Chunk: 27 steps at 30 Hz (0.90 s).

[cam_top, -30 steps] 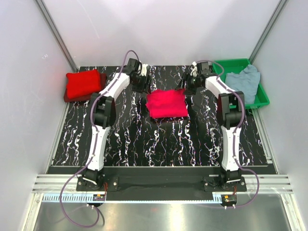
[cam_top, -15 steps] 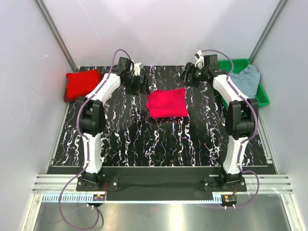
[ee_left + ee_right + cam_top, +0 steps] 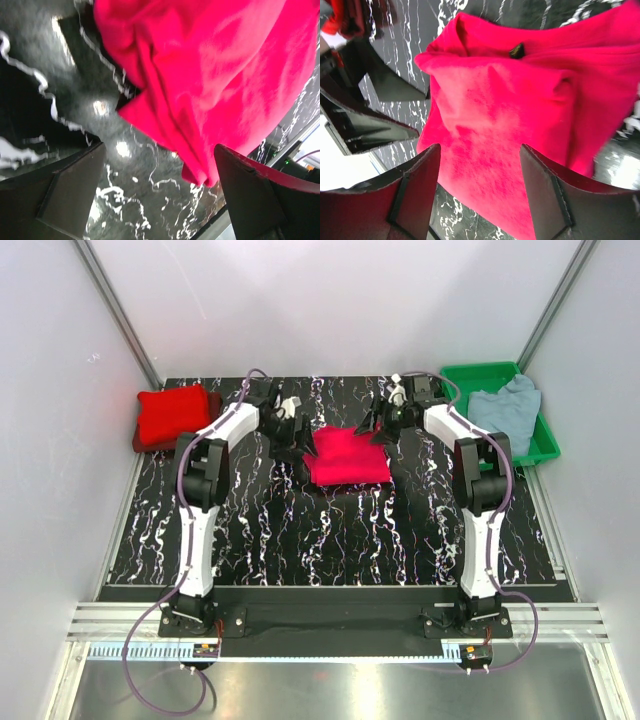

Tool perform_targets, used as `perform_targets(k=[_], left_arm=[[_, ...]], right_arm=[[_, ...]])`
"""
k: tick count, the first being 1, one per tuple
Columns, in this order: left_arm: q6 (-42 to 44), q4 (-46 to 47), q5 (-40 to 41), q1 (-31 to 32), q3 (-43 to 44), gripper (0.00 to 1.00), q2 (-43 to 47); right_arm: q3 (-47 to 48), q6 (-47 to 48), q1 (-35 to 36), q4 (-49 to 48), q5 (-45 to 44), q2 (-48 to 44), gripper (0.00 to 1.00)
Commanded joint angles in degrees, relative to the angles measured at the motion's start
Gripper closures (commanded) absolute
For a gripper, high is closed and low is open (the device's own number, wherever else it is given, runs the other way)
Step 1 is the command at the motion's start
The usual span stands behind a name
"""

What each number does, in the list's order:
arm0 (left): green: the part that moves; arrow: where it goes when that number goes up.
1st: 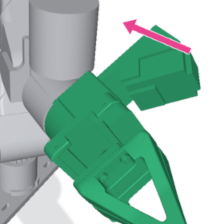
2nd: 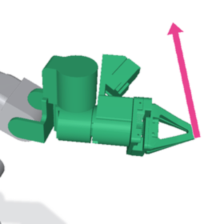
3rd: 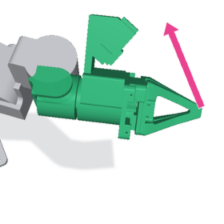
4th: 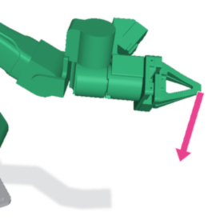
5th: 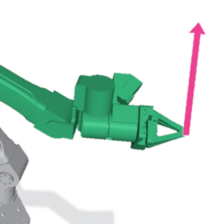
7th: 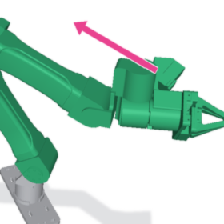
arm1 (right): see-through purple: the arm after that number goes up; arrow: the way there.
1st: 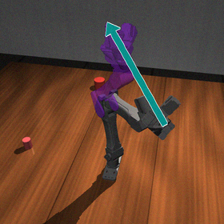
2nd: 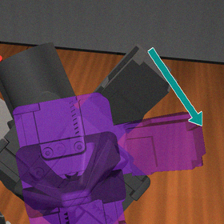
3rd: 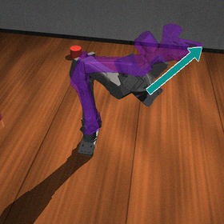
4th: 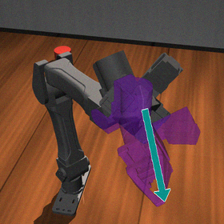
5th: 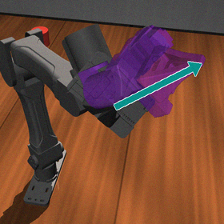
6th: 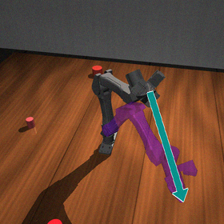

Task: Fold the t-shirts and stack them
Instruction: Neatly place the folded tshirt to the corner

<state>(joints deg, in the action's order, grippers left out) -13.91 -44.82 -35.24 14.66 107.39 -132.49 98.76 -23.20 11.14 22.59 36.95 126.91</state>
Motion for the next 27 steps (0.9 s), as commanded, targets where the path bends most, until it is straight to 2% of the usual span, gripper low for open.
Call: perform_targets(k=[1,5,12,17,18,19,22,23,24,27], left_arm=[[-2.08,2.98,-3.07,-0.07,2.47,0.02,-2.77],[-3.14,4.56,-4.57,0.20,4.22,0.06,-5.84],[-5.42,7.46,-8.16,1.87,5.46,0.27,-8.84],[-6.74,8.87,-9.84,2.92,5.28,0.34,-10.25],[-6.83,9.48,-10.63,3.01,5.19,0.37,-10.42],[-6.92,9.83,-10.90,3.18,5.19,0.51,-10.60],[-7.01,10.28,-11.25,3.10,5.28,0.79,-10.60],[-7.01,10.19,-10.99,3.10,5.28,0.92,-10.43],[-7.01,10.10,-10.73,3.10,5.28,0.98,-10.34],[-5.78,9.23,-9.06,2.92,5.81,1.00,-9.72]], right_arm=[[1.70,-0.44,1.78,-0.97,1.46,0.44,0.28],[1.00,0.08,2.40,-0.79,0.67,1.93,0.28],[1.43,1.40,2.40,0.35,-1.44,3.43,0.28],[0.21,0.79,2.40,-0.18,-1.09,3.52,0.27],[0.20,0.79,2.40,-0.26,-1.18,3.60,0.27],[0.03,0.79,2.40,0.00,-1.26,3.61,0.27],[0.03,0.79,2.49,-0.09,-1.53,3.69,0.27],[0.03,0.62,2.40,-0.26,-1.36,3.78,0.27],[0.12,0.44,2.40,-0.26,-1.44,3.78,0.27],[0.73,0.26,2.40,-0.44,-1.27,3.87,0.27]])
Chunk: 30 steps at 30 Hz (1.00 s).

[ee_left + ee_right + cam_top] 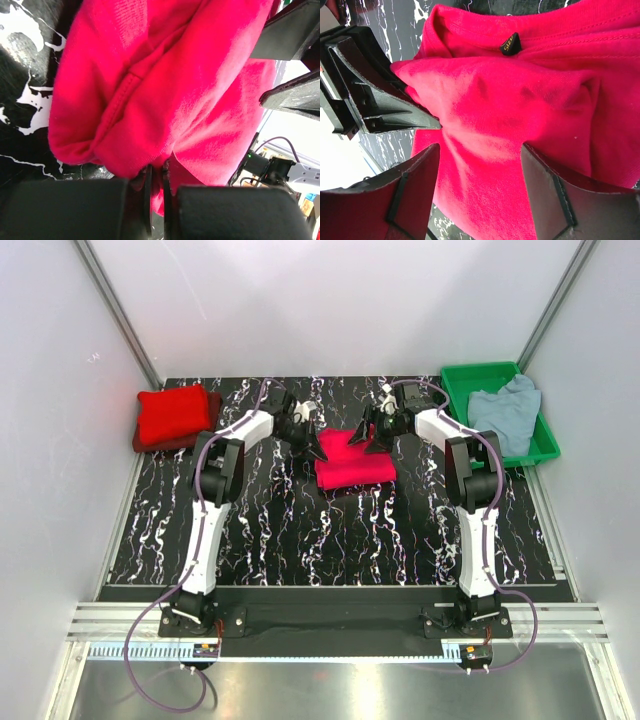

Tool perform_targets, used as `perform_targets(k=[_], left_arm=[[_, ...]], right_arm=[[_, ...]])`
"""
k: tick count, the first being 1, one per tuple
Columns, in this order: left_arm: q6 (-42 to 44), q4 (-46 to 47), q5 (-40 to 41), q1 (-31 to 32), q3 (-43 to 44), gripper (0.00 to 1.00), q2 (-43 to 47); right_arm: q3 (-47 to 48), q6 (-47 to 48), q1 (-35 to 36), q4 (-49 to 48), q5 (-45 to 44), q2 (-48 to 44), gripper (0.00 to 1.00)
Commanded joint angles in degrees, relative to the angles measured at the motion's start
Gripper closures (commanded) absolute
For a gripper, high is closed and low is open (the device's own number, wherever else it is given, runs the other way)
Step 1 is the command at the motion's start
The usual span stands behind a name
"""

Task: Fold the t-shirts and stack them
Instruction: Neatly place the folded tshirt to the corner

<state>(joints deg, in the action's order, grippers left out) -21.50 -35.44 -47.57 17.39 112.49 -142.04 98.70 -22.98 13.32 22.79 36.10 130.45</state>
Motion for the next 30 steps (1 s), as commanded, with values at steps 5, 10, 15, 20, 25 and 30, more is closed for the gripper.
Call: perform_targets(k=[5,10,15,20,25,30], left_arm=[[9.35,-5.68,9.23,-1.74,4.30,1.00,4.22],[18.75,-14.21,17.42,-5.07,7.75,1.00,10.27],[24.04,-18.95,22.25,-7.63,7.84,1.00,14.68],[27.64,-20.19,27.62,-11.14,6.43,1.00,18.72],[31.42,-21.07,33.41,-15.80,6.95,1.00,20.13],[33.88,-21.16,39.03,-20.10,8.80,1.00,20.40]], right_arm=[[3.52,2.41,-0.66,1.64,0.64,-3.52,0.27],[2.91,2.94,-4.70,2.44,0.29,-8.72,0.27],[-0.51,4.88,-7.08,2.88,-0.24,-12.94,0.26],[-3.07,5.41,-8.40,2.97,-0.15,-15.31,0.26],[-3.68,5.14,-8.66,2.70,0.11,-15.93,0.26],[-4.47,4.70,-9.01,2.09,0.38,-16.28,0.26]])
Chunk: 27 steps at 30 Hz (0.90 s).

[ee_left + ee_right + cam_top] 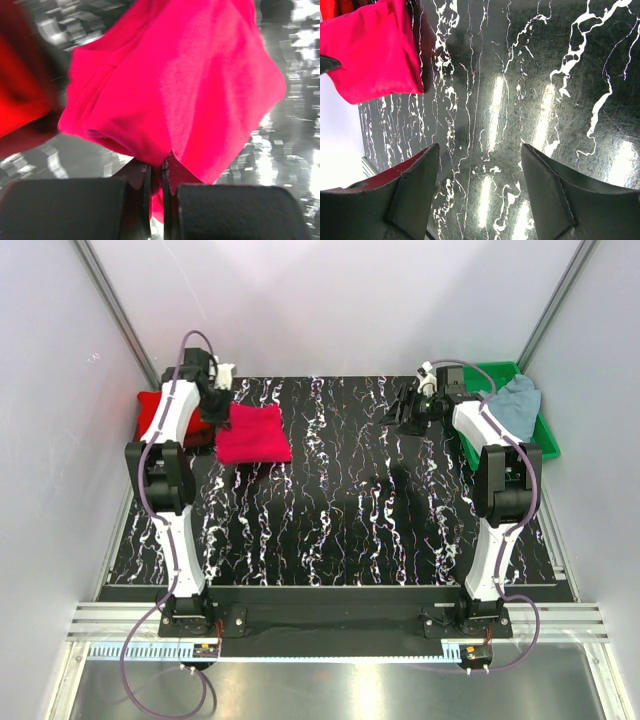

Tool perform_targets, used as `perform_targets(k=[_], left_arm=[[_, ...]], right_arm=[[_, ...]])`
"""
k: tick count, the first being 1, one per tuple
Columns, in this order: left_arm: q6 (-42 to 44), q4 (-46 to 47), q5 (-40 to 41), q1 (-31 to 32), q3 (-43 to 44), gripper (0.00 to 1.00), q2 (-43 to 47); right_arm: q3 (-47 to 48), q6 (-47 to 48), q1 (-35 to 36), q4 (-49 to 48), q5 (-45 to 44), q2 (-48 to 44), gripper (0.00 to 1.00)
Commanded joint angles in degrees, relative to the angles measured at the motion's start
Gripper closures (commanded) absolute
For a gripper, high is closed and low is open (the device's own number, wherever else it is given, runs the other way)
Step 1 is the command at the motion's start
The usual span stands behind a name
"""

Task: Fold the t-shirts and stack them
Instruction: Neatly place the folded tshirt to the corner

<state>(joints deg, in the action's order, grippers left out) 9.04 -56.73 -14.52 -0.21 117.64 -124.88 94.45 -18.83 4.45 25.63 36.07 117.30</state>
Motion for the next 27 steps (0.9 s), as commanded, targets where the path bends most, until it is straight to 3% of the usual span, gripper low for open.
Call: perform_targets(k=[1,7,14,27], left_arm=[[4.14,0.13,6.87,-3.04,4.25,1.00,3.15],[5.73,1.88,12.58,-4.54,6.89,1.00,3.24],[6.69,3.12,12.94,-3.84,14.54,1.00,1.83],[7.92,5.49,18.03,-3.66,17.35,1.00,1.83]], right_arm=[[-0.41,0.46,-0.14,-0.84,0.49,-3.39,0.26],[-1.73,0.46,-0.40,-1.10,0.49,-4.35,0.26],[-2.96,0.55,-0.49,-1.02,0.05,-5.23,0.26],[-4.19,0.72,-0.49,-1.46,-0.13,-6.29,0.26]])
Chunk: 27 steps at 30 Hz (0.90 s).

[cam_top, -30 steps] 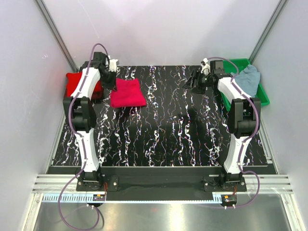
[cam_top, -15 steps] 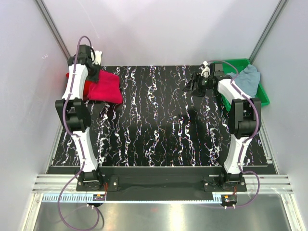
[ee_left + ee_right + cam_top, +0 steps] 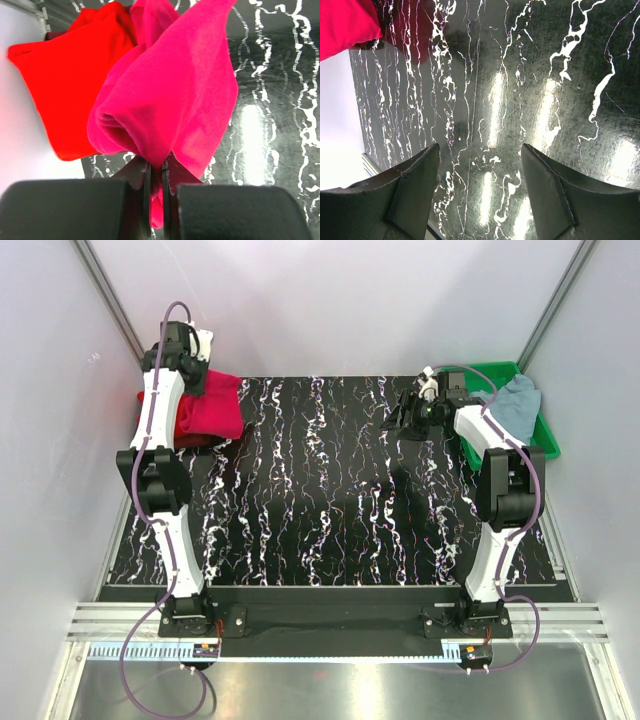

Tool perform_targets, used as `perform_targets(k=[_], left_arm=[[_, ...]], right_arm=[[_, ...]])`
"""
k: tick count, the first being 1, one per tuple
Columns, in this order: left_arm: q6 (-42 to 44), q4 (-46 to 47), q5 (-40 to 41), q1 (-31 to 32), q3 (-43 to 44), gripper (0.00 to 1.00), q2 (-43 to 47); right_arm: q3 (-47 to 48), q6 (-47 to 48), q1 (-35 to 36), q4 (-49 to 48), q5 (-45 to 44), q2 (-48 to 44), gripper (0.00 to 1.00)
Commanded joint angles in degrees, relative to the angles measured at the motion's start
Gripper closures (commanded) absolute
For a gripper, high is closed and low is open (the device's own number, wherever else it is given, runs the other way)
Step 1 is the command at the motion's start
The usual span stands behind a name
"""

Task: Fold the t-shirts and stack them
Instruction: Neatly place the folded tshirt to the corner

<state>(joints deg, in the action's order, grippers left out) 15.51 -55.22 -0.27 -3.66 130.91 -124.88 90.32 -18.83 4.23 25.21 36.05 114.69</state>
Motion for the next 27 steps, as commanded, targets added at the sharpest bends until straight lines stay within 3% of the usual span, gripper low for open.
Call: perform_targets(k=[1,27], left_arm=[[1.63,4.42,4.22,-0.12,4.26,1.00,1.83],[6.82,12.06,15.56,-3.28,8.74,1.00,-3.79]], right_arm=[[-0.15,0.72,-0.27,-1.13,-0.19,-3.78,0.26],[-2.70,0.55,-0.80,-1.83,-0.46,-4.74,0.26]])
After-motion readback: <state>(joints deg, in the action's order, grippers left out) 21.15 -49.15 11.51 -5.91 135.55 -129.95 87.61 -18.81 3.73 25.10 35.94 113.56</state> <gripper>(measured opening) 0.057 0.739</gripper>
